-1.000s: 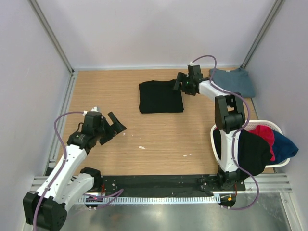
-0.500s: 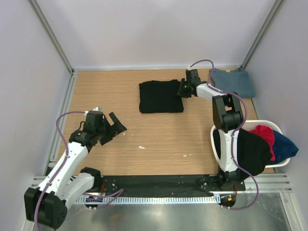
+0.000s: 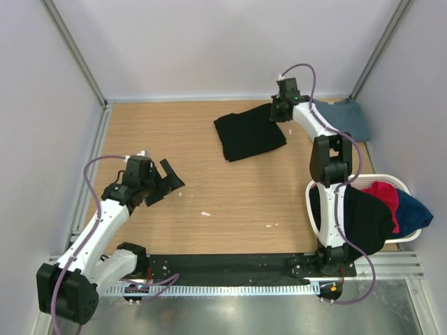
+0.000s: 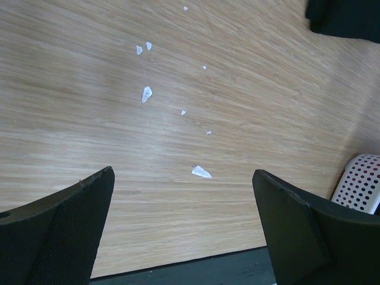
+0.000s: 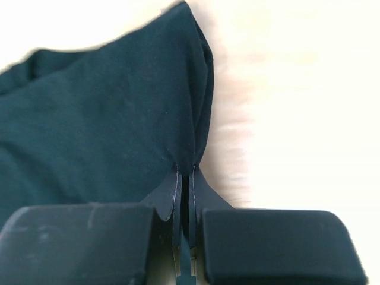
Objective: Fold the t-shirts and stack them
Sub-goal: Neatly place the folded tshirt to the corner
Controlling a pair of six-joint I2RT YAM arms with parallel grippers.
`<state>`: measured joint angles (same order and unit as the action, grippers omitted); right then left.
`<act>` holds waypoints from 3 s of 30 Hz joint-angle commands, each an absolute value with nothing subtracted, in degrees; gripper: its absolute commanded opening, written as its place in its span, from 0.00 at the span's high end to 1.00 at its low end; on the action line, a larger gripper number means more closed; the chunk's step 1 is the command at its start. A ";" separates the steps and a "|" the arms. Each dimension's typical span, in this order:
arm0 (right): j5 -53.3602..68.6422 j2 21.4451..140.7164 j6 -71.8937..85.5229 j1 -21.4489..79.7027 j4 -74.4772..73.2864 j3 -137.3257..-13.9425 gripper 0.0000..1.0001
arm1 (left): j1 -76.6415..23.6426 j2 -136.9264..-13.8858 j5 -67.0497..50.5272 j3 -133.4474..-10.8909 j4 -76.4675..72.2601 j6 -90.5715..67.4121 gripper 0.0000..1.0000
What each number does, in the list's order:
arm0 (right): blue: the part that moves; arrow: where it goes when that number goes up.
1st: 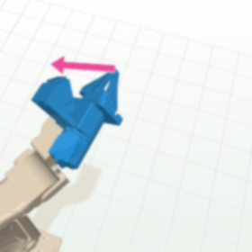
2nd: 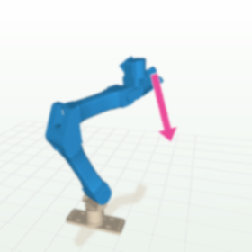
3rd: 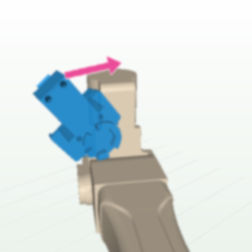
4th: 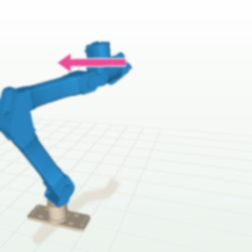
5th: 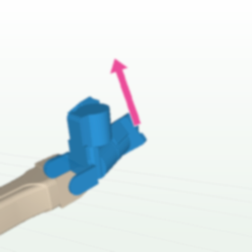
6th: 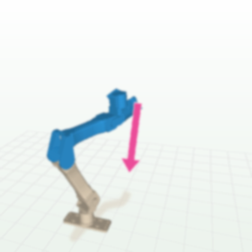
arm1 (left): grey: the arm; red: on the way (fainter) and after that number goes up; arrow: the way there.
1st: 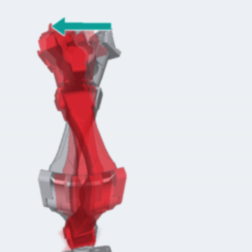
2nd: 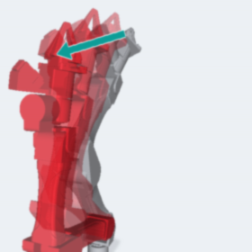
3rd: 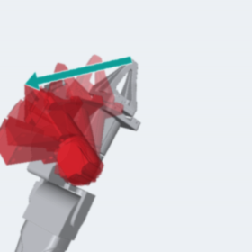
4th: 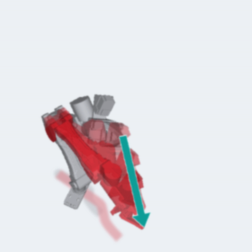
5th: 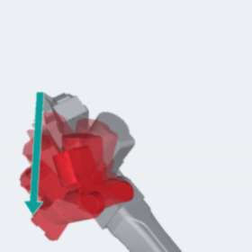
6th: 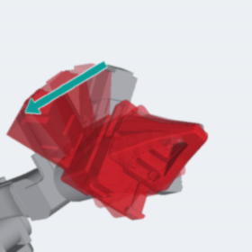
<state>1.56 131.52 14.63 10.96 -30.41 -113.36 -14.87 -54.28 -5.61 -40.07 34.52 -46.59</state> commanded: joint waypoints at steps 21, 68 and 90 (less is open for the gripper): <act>-9.93 129.38 -12.39 -1.84 -38.94 -136.93 0.99 | -14.94 -64.24 -7.29 -46.49 30.41 -42.28 0.00; -9.84 125.85 -20.12 -6.76 -36.31 -136.32 0.99 | -14.94 -71.36 -10.46 -47.90 27.77 -41.92 0.00; -22.68 132.47 -21.54 -14.68 -28.37 -132.71 0.00 | -14.94 -85.35 -13.46 -61.69 31.20 -38.59 0.00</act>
<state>-19.92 138.26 -23.97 -15.44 -30.94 -129.69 -14.87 -85.95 -12.32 -58.43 30.13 -41.39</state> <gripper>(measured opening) 0.991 0.996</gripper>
